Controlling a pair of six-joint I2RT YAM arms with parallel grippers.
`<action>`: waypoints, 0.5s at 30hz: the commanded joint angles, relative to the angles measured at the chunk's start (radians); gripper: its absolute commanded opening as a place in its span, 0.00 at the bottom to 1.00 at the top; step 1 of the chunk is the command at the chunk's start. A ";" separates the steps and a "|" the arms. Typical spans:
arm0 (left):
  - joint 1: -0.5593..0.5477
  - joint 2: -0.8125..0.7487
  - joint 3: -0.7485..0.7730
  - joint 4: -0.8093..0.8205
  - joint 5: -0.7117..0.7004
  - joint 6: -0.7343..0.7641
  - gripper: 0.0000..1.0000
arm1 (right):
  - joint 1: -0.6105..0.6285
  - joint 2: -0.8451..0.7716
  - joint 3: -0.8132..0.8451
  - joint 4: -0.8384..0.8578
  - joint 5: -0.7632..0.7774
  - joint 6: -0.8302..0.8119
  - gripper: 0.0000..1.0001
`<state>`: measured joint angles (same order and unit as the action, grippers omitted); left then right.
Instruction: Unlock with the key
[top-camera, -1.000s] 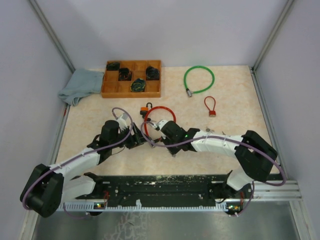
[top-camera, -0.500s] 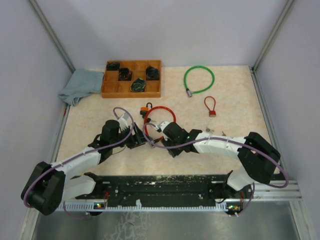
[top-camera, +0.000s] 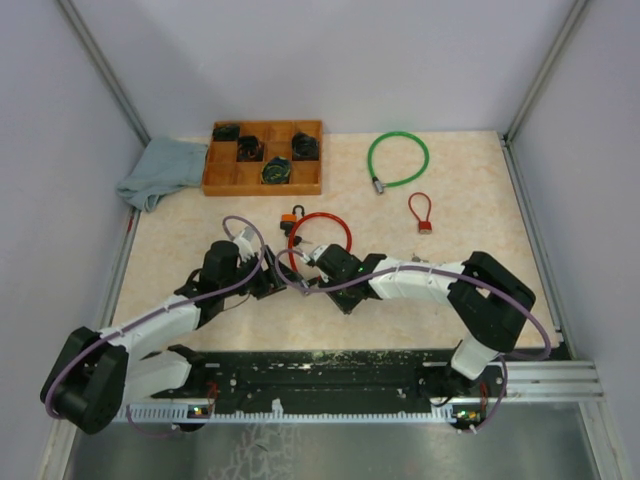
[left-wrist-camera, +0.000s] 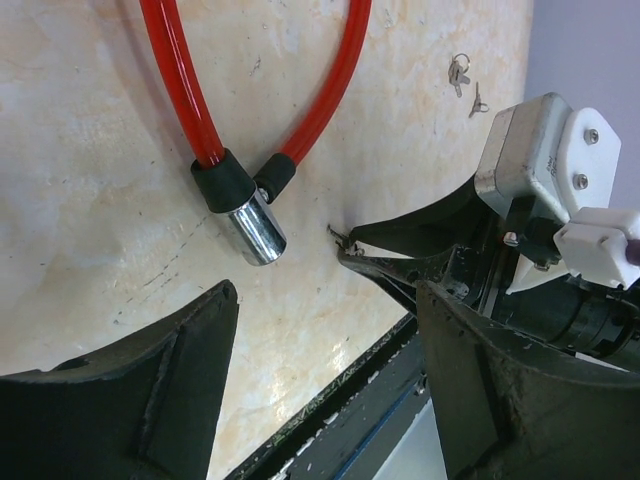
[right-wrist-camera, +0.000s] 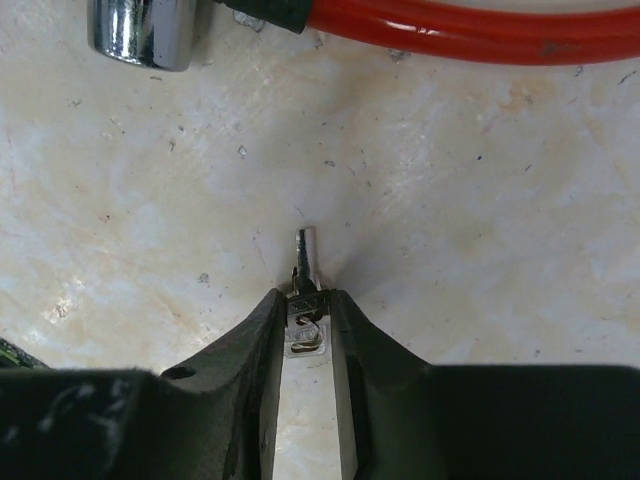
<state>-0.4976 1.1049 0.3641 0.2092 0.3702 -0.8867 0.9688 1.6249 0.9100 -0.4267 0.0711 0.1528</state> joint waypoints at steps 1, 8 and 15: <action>-0.002 -0.007 0.007 0.002 -0.010 -0.001 0.77 | 0.008 0.004 0.025 -0.009 0.009 -0.006 0.21; -0.001 0.017 0.007 0.050 0.042 -0.009 0.77 | -0.011 -0.077 -0.030 0.060 -0.068 0.012 0.12; -0.008 0.024 0.013 0.082 0.075 -0.013 0.77 | -0.096 -0.155 -0.115 0.177 -0.199 0.038 0.06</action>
<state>-0.4976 1.1194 0.3641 0.2375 0.4068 -0.8948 0.9253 1.5417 0.8375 -0.3534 -0.0299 0.1646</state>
